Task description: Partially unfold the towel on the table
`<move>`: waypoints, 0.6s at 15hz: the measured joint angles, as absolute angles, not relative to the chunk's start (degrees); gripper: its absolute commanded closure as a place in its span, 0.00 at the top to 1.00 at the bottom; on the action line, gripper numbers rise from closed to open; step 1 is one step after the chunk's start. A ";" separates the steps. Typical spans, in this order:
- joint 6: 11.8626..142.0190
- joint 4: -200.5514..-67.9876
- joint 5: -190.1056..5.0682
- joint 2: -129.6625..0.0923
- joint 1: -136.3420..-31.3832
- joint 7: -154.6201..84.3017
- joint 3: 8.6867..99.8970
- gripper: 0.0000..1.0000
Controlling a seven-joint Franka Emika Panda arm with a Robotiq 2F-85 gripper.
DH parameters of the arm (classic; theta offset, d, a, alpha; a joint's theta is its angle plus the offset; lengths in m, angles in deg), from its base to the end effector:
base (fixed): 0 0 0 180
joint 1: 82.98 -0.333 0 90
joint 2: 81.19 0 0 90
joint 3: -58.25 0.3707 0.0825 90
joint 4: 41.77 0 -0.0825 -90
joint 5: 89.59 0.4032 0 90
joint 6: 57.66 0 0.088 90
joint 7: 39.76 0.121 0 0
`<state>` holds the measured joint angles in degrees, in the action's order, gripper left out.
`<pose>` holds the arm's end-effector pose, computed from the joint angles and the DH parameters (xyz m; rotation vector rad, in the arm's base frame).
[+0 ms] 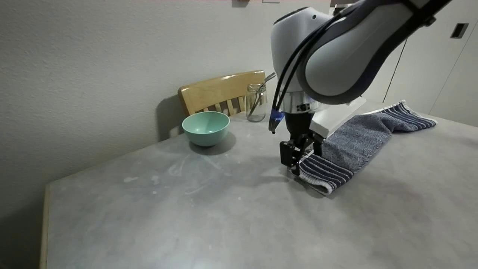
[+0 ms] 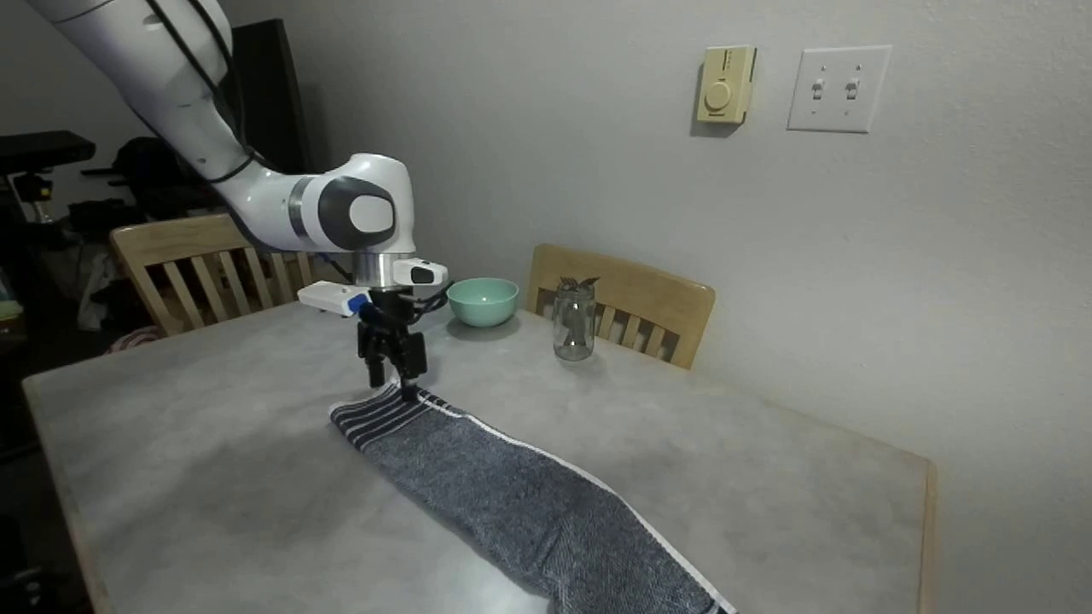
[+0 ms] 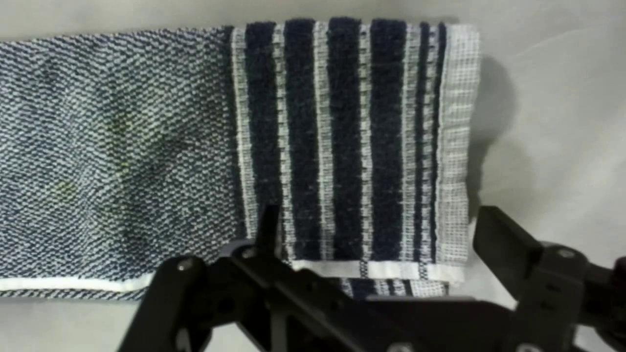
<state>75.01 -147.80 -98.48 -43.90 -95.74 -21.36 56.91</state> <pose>0.6493 0.1274 0.1691 2.9711 -0.0036 -0.2224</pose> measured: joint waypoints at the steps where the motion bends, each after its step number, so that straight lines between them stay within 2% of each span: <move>1: 75.27 -147.70 -99.80 -43.48 -96.83 -19.13 56.13 1.00; 4: 75.17 -146.96 -101.68 -41.98 -99.20 -14.61 54.76 1.00; 5: 75.11 -146.82 -101.86 -41.92 -99.68 -13.84 54.45 0.79; 9: 74.95 -146.52 -102.21 -42.05 -100.79 -12.18 54.11 0.53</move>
<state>74.95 -146.52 -102.21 -42.05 -100.79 -12.18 54.11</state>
